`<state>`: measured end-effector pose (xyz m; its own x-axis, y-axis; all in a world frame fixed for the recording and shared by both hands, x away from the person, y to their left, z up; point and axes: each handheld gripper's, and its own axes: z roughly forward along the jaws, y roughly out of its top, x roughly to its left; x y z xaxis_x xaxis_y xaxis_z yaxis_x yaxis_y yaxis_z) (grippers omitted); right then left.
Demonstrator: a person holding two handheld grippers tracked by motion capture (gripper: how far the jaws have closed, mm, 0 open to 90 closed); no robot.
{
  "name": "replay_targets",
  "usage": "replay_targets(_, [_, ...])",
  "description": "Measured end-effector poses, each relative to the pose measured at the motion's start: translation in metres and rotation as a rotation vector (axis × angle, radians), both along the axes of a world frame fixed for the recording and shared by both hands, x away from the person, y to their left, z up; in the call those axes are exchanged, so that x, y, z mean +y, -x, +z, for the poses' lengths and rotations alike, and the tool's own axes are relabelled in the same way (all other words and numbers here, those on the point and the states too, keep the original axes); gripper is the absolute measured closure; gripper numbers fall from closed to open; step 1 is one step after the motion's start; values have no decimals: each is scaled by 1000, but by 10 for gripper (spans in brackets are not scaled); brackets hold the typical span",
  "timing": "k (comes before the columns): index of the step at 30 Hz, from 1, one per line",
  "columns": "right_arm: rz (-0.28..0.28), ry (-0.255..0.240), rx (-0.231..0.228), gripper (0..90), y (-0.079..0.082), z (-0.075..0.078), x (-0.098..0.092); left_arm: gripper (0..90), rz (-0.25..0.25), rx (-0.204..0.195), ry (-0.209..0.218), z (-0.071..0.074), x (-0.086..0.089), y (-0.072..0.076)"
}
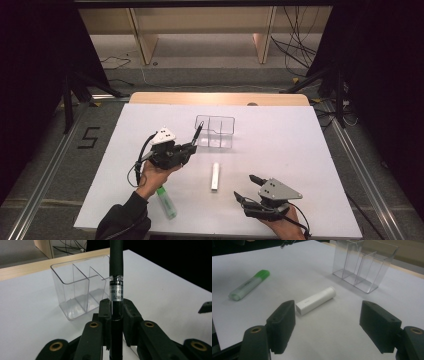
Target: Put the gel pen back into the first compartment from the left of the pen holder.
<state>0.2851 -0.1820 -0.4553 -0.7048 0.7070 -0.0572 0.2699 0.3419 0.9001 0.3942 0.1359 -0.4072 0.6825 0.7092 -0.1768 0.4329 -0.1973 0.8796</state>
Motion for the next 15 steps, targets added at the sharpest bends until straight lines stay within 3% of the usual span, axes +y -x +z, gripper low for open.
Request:
replay_targets(8, [6,-31,24,281,1,-1,-1,791,40,-4,68,3,1,-10])
replay_targets(15, [10,-38,22,280,4,-1,-1,791,71,2,137,7,-5,-27])
